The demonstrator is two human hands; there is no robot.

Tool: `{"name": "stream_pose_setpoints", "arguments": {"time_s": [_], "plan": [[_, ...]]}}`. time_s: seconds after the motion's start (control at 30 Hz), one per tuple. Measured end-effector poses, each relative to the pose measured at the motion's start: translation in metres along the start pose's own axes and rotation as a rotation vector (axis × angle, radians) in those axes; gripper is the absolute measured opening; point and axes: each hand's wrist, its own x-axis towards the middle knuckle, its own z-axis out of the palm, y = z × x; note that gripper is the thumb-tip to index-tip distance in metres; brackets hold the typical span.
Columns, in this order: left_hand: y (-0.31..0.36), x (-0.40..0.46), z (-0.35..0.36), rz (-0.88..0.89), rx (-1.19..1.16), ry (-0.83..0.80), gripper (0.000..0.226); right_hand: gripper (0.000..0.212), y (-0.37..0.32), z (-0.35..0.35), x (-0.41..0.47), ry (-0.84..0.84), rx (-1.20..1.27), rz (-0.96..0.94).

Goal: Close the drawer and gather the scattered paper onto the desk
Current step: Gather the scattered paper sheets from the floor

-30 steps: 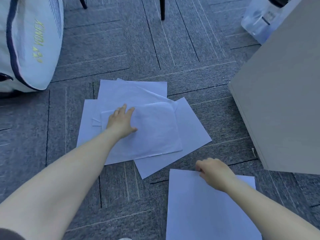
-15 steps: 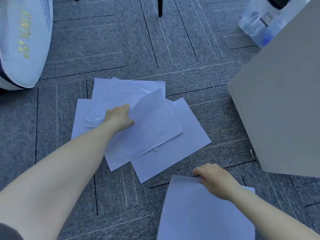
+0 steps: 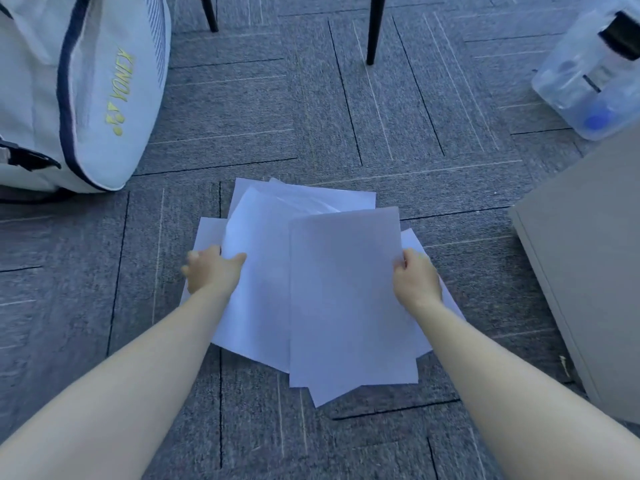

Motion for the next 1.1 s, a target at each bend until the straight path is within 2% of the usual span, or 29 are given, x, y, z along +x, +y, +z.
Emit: {"name": "stream_pose_setpoints", "arguments": {"time_s": [0.13,0.27,0.33,0.4,0.5,0.63,0.7,0.77,0.8,0.87,0.93,1.03,1.07,1.1], "plan": [[-0.003,-0.014,0.011,-0.077,-0.188,0.001,0.048,0.025,-0.034,0.017,0.032,0.022,-0.191,-0.205],[-0.003,-0.018,0.010,-0.128,-0.477,-0.056,0.071,0.016,-0.053,0.026,0.051,-0.054,-0.385,-0.283],[-0.011,-0.019,0.008,-0.118,-0.411,0.015,0.078,0.015,-0.057,0.025,0.054,-0.043,-0.495,-0.300],[-0.024,-0.021,0.006,-0.099,-0.216,0.100,0.084,0.009,-0.061,0.025,0.053,-0.075,-0.557,-0.313],[-0.044,-0.024,0.004,-0.179,-0.153,0.103,0.096,0.007,-0.059,0.031,0.048,-0.154,-0.461,-0.313],[-0.058,-0.010,-0.004,-0.209,-0.237,0.087,0.085,0.017,-0.066,0.039,0.043,-0.205,-0.248,-0.264],[-0.061,-0.007,-0.008,-0.210,-0.293,0.021,0.081,0.024,-0.079,0.042,0.039,-0.192,-0.278,-0.230],[-0.061,-0.010,-0.011,-0.196,-0.311,-0.066,0.078,0.014,-0.089,0.049,0.032,-0.204,-0.363,-0.208],[-0.060,-0.013,-0.013,-0.196,-0.326,-0.094,0.077,0.015,-0.093,0.052,0.028,-0.234,-0.385,-0.189],[-0.059,-0.014,-0.015,-0.177,-0.384,-0.148,0.075,0.023,-0.096,0.056,0.024,-0.279,-0.345,-0.189],[-0.059,-0.017,-0.017,-0.156,-0.494,-0.213,0.071,0.022,-0.094,0.057,0.020,-0.326,-0.189,-0.220],[-0.064,-0.024,-0.015,-0.136,-0.649,-0.282,0.041,0.029,-0.098,0.056,0.016,-0.481,-0.060,-0.268],[-0.066,-0.028,-0.014,-0.128,-0.677,-0.287,0.033,0.030,-0.101,0.054,0.019,-0.472,-0.098,-0.309],[-0.070,-0.030,-0.012,-0.122,-0.709,-0.284,0.029,0.031,-0.103,0.052,0.026,-0.390,-0.156,-0.362]]}}
